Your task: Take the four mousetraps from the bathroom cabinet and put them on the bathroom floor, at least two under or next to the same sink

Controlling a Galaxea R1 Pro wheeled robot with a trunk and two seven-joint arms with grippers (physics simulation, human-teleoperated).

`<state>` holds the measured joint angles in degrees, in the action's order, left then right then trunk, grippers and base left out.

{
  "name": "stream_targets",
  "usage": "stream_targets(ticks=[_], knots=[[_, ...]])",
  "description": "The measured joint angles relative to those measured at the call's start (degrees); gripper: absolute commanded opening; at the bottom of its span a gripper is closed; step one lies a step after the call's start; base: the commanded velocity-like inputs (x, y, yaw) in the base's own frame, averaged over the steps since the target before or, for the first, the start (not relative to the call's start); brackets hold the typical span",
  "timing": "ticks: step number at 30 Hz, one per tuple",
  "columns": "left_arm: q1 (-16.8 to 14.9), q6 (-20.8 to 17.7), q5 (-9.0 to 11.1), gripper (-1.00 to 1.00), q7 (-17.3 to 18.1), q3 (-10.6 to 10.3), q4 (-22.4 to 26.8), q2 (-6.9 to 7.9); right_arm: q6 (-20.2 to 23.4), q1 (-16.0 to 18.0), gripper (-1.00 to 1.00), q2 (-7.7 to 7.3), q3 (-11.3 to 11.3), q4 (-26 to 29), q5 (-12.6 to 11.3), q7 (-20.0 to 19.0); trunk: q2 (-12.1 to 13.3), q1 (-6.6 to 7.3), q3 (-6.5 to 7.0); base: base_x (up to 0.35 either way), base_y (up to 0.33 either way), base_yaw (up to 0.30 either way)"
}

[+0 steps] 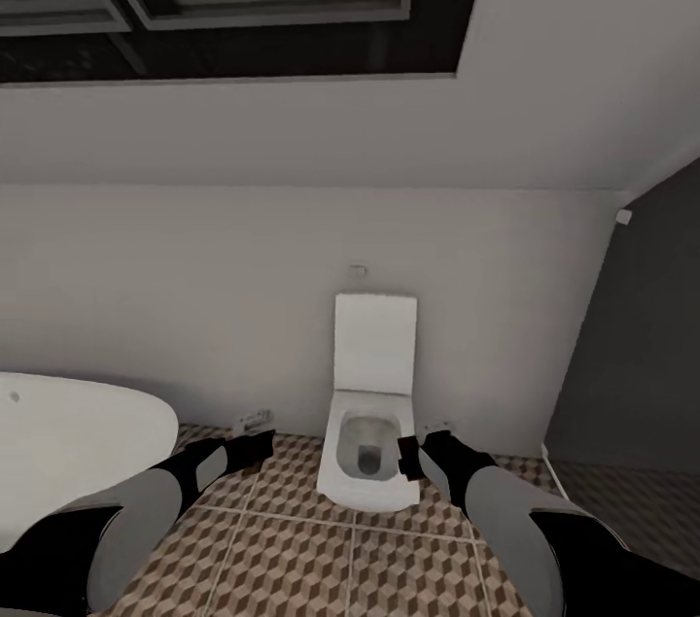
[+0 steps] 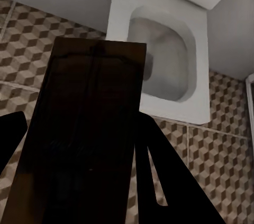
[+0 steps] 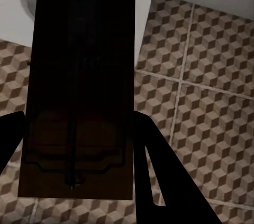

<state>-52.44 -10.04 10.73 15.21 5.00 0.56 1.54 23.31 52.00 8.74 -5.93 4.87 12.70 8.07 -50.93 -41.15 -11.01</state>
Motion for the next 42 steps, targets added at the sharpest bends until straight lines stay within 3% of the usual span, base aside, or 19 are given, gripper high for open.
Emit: stream_targets(ticks=[4, 8, 11, 15, 17, 21, 27, 34, 42], knots=[[0.0, 0.1, -0.3, -1.0, 0.0, -0.3, 0.5, -0.03, -0.2, 0.0, -1.0, -0.06, 0.0, 0.2, -0.1, 0.0, 0.0, 0.0, 0.0, 0.0, 0.0, -0.148], [0.0, 0.2, -3.0, -1.0, 0.0, -2.6, 0.9, -0.41, -0.3, 0.0, -1.0, -0.51, -0.1, 0.5, -0.3, 0.0, 0.0, 0.0, 0.01, 0.0, 0.0, -0.171], [0.0, 0.1, -6.0, -1.0, 0.0, -5.3, 1.1, -1.87, -0.4, 0.0, -1.0, -1.46, -0.1, 0.7, -0.4, -0.3, 0.0, 0.0, 0.02, 0.0, 0.0, -0.064], [0.0, 0.0, -8.0, -1.0, -0.2, -7.0, 2.6, -4.38, -1.7, 0.0, -1.0, -3.53, -0.2, 0.8, -0.5, -0.6, 0.0, 0.0, 0.03, 0.0, 0.0, -0.017], [0.0, 0.0, -8.2, -1.0, -0.2, -7.0, 3.3, -4.82, -3.6, 0.0, -1.0, -5.03, -0.2, 0.8, -0.7, -0.7, 0.0, 0.0, 0.03, 0.0, 0.0, -0.004], [0.0, -0.4, -8.1, -1.0, -0.2, -6.9, 3.6, -4.94, -4.6, 0.0, -1.0, -6.22, -0.3, 0.7, -0.9, -0.8, 0.0, 0.0, 0.02, 0.0, 0.0, -0.002], [0.0, -0.6, -8.0, -1.0, -2.1, -6.9, 3.6, -5.0, -4.7, 0.0, -1.0, -6.51, -0.3, 0.7, -1.0, -1.0, 0.0, 0.0, 0.02, 0.0, 0.0, 0.0], [0.0, -1.9, -7.8, -1.0, -9.1, -6.8, 3.4, -5.5, -4.7, 0.0, -1.0, -6.47, -0.4, 0.7, -1.0, -1.0, 0.0, 0.0, 0.02, 0.0, 0.0, 0.0], [0.0, -4.2, -8.0, -1.0, -10.3, -6.8, 3.5, -5.6, -4.6, 0.0, -1.0, -6.34, -0.4, 0.7, -1.0, -1.0, -2.8, -1.53, -1.23, 0.0, 0.0, 0.0]])
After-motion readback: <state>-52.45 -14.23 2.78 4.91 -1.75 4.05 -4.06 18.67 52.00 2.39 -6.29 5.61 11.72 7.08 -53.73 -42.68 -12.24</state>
